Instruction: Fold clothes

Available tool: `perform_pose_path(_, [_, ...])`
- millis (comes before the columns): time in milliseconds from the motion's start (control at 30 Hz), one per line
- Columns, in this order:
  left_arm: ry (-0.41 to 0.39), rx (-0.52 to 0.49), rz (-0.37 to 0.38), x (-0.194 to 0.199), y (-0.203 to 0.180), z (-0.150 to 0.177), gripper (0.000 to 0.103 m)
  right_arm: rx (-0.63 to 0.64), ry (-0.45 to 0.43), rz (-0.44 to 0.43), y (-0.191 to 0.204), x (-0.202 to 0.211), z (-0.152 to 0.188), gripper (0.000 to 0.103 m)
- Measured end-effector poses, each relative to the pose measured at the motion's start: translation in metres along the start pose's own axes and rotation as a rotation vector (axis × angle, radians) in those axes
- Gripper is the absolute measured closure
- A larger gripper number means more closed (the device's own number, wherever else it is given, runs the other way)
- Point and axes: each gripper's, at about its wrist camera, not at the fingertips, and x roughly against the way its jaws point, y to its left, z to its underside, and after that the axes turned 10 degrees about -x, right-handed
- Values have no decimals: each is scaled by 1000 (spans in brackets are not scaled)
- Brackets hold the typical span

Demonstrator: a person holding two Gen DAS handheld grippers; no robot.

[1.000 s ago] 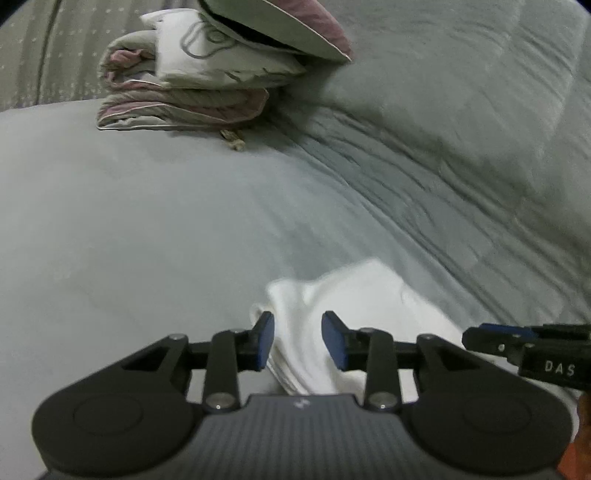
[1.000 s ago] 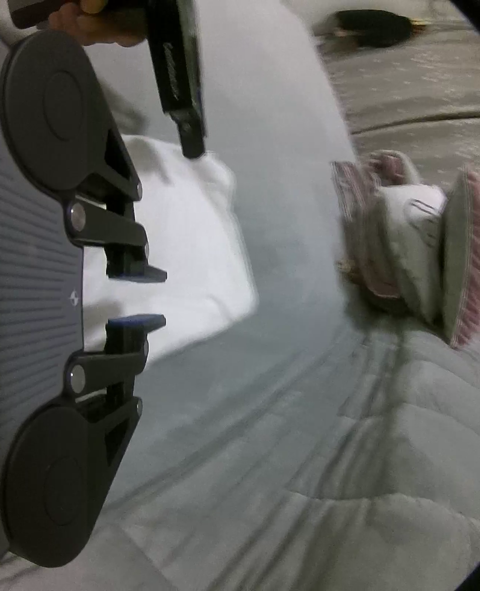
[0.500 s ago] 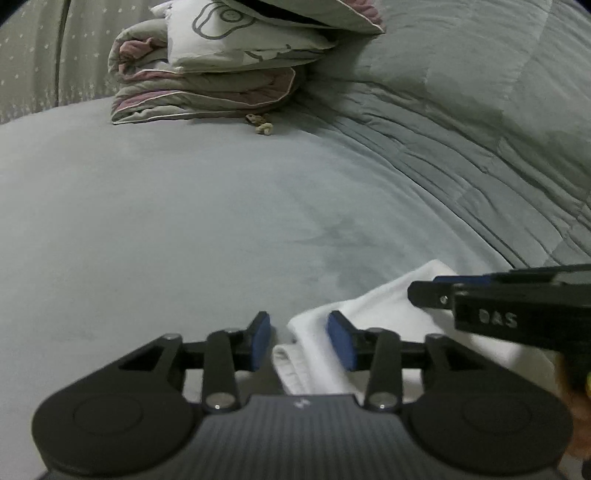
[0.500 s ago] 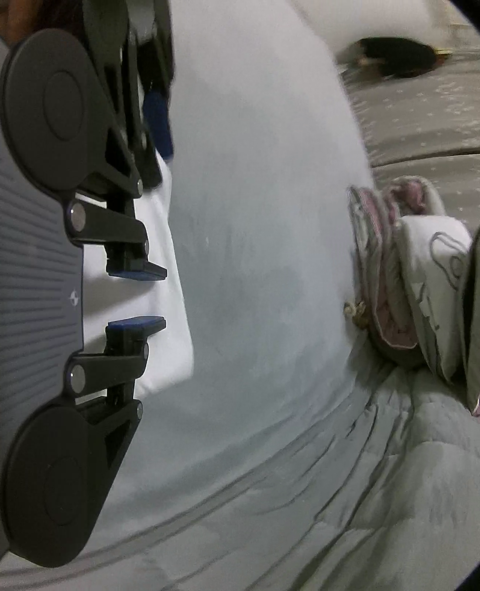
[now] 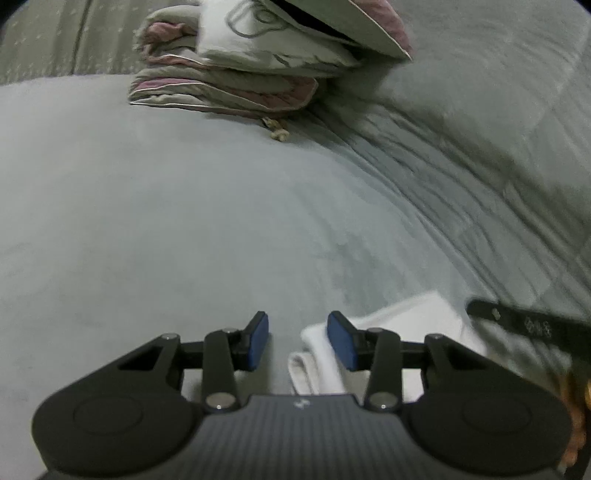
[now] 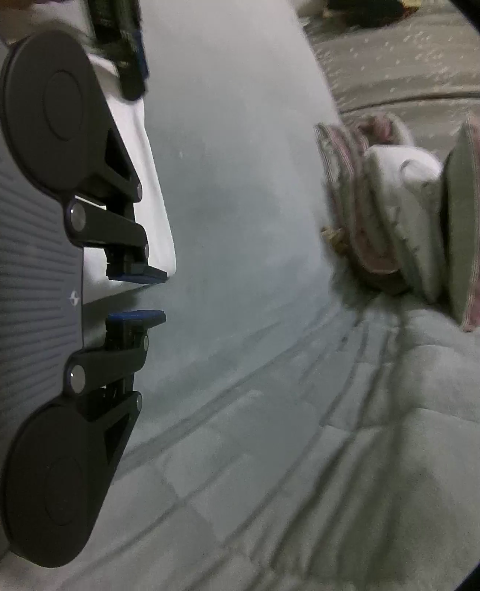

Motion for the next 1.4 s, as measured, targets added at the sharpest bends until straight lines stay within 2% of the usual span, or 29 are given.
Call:
perform_pose_path(67, [-12,2,1,7,1,-4,65,6,-1,-17,-2,15,3,89])
perform_pose_path(133, [-32,-31,12,19,-5,-4,65,22,33,-56,-1,26,8,86])
perform_pose_path(267, [-72,-157,139,44,-36,17,65,116,125,-117,5,35,23,86])
perform_pose_path(333, [-52,-222,167,48,-52,31,65,134,146,-116,4,33,28,86])
perform_pose_path(433, [19,-282,114,36,-63,48,68,92,131,-123,-7,33,28,88])
perform_pose_path(500, [10,-305,99,35,-64,52,67,50,124,-111,-15,34,27,88])
perform_pose_path(533, [11,-311,91,36,-64,51,67,42,129,-78,-18,34,27,88])
perform_pose_path(600, [16,-320,76,37,-64,49,67,11,144,-43,-26,34,27,81])
perform_pose_path(667, [22,-304,91,37,-61,45,67,-48,142,-84,-33,39,27,81])
perform_pose_path(800, [8,-217,162,34,-50,26,65,-114,138,-117,-46,53,30,69])
perform_pose_path(900, [1,-147,220,20,-48,6,65,-183,156,-140,-60,59,38,69])
perform_pose_path(1000, [31,-111,242,-3,-55,-9,68,-258,150,-187,-72,68,48,70])
perform_pose_path(1067, [50,-102,276,-20,-65,-17,69,-301,146,-205,-78,68,53,72])
perform_pose_path(1200, [95,-136,312,-51,-95,-28,69,-341,136,-215,-83,69,58,84])
perform_pose_path(1233, [117,-139,301,-60,-100,-29,71,-346,133,-213,-83,69,59,90])
perform_pose_path(1267, [145,-131,283,-71,-104,-28,73,-350,130,-212,-83,68,59,91])
perform_pose_path(1300, [166,-117,267,-80,-105,-27,79,-349,128,-211,-81,68,60,92])
perform_pose_path(1400, [158,-87,248,-90,-103,-22,85,-333,112,-199,-74,70,61,94])
